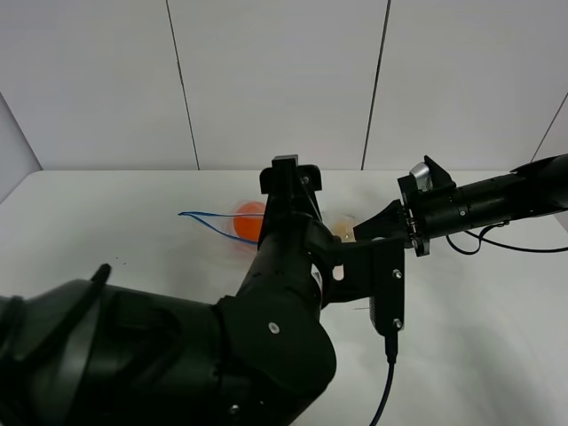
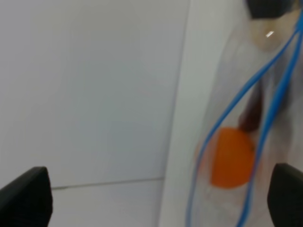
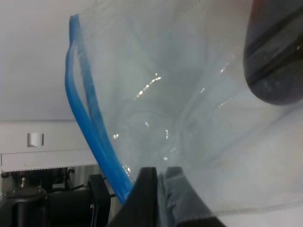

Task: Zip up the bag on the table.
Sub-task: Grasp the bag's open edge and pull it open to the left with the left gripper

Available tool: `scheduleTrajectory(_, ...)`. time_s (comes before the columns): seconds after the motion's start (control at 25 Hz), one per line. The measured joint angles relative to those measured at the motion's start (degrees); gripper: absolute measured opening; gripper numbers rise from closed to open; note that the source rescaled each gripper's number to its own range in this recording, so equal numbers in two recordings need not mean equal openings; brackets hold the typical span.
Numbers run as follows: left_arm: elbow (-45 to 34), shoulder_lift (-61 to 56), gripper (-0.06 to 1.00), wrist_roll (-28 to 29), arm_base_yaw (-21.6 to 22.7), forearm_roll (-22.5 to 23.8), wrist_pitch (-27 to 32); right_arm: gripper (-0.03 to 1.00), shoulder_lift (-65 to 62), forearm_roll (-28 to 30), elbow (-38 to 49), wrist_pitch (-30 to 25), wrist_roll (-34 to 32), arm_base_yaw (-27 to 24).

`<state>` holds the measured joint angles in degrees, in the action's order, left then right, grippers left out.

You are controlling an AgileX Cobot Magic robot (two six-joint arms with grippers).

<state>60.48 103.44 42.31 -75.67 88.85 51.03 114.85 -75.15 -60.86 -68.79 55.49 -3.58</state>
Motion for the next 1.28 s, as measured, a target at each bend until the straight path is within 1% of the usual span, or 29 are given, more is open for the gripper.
scheduleTrajectory(0.08,0.0,0.9,0.94,3.9,-0.6,1.5,-1.6,0.0,0.0,0.0,0.0,0.0,-0.1,0.0)
scheduleTrajectory(0.2,0.0,1.8,0.94,10.0,-1.1,5.8,-4.5,0.0,0.0,0.0,0.0,0.0,-0.1,0.0)
scheduleTrajectory(0.28,0.1,2.9,0.94,12.5,-1.1,9.1,-5.4,0.0,0.0,0.0,0.0,0.0,-0.1,0.0)
scheduleTrajectory(0.32,0.1,3.7,0.94,13.1,-1.1,9.5,-5.5,0.0,0.0,0.0,0.0,0.0,-0.1,0.0)
scheduleTrajectory(0.44,0.5,6.7,0.94,13.6,-1.1,10.4,-5.5,0.0,0.0,0.0,0.0,0.0,-0.5,0.0)
scheduleTrajectory(0.6,0.7,10.3,0.94,13.8,-0.9,10.5,-5.3,0.0,0.0,0.0,0.0,0.0,-0.7,0.0)
scheduleTrajectory(0.8,3.3,12.3,0.93,13.9,0.5,10.6,-5.3,0.0,0.0,0.0,0.0,0.0,-0.7,0.0)
scheduleTrajectory(0.92,5.7,12.3,0.89,13.9,0.7,10.6,-5.7,0.0,0.0,0.0,0.0,0.0,-0.7,0.0)
scheduleTrajectory(1.04,7.1,12.3,0.87,13.9,1.2,10.7,-7.9,0.0,0.0,0.0,0.0,0.0,-0.8,0.0)
scheduleTrajectory(1.12,7.4,12.3,0.86,13.9,2.1,10.7,-9.0,0.0,0.0,0.0,0.0,0.0,-0.8,0.0)
scheduleTrajectory(1.28,7.6,12.4,0.83,13.9,4.4,10.7,-8.8,0.0,0.0,0.0,0.0,0.0,-0.8,0.0)
